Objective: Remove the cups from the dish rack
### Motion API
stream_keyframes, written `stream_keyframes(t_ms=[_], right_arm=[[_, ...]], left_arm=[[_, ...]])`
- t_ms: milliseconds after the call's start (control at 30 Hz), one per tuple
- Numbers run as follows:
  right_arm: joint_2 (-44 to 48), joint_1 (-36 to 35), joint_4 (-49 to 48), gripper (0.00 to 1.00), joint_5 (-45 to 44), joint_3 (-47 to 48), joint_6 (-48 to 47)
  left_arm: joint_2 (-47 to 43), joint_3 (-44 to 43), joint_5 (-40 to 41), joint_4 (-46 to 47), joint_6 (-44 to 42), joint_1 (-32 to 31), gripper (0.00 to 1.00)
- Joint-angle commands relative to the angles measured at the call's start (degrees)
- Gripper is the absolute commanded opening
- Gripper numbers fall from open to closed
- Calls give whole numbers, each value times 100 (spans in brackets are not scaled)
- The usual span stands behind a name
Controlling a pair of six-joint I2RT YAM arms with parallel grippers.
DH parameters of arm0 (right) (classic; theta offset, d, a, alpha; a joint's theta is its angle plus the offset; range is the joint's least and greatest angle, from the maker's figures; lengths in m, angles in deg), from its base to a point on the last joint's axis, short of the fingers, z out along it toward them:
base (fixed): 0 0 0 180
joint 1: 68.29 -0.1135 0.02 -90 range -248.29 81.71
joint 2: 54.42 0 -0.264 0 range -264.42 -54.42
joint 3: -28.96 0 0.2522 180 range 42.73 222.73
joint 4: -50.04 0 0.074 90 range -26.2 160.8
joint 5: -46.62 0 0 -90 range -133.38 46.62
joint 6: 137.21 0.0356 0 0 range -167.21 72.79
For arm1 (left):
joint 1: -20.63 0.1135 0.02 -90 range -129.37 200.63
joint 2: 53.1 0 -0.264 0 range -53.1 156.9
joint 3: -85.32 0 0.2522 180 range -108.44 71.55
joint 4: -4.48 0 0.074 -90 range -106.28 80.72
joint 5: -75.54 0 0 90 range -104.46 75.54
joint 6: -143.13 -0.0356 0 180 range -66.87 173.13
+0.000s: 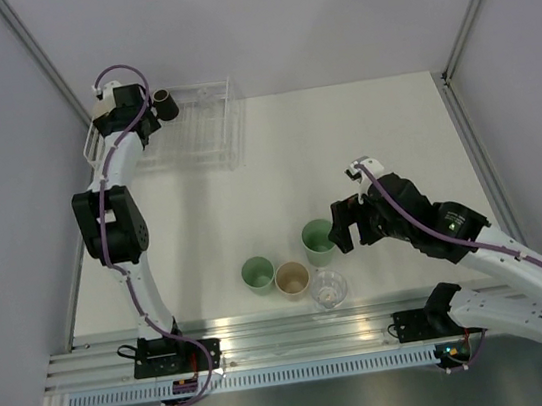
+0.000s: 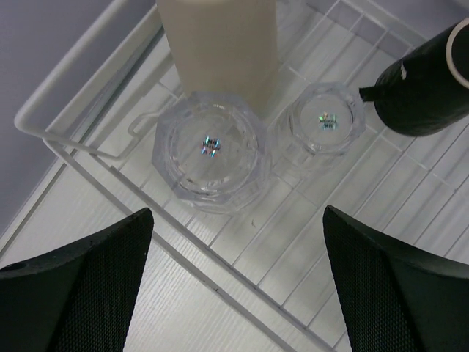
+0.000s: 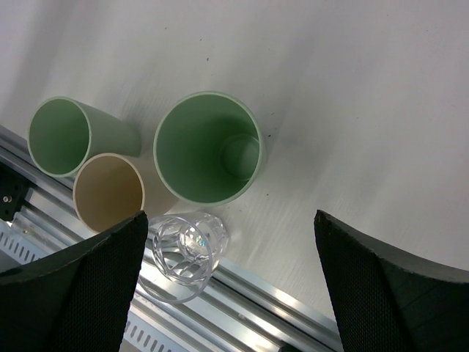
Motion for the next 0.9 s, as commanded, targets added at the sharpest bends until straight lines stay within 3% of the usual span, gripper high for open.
stream_keyframes(t_ms=[0,500,867], right_arm=[[108,8,-56,98,-96,-24,-107],[-6,16,-135,98,-220,-129,-265],[-129,16,-135,98,-228,-112,-283]], left_arm=[[157,-572,319,202,-303,28,100],[605,-1013,600,-343,-304,212,100],[895,-1170,-119,-300,-127,564,100]])
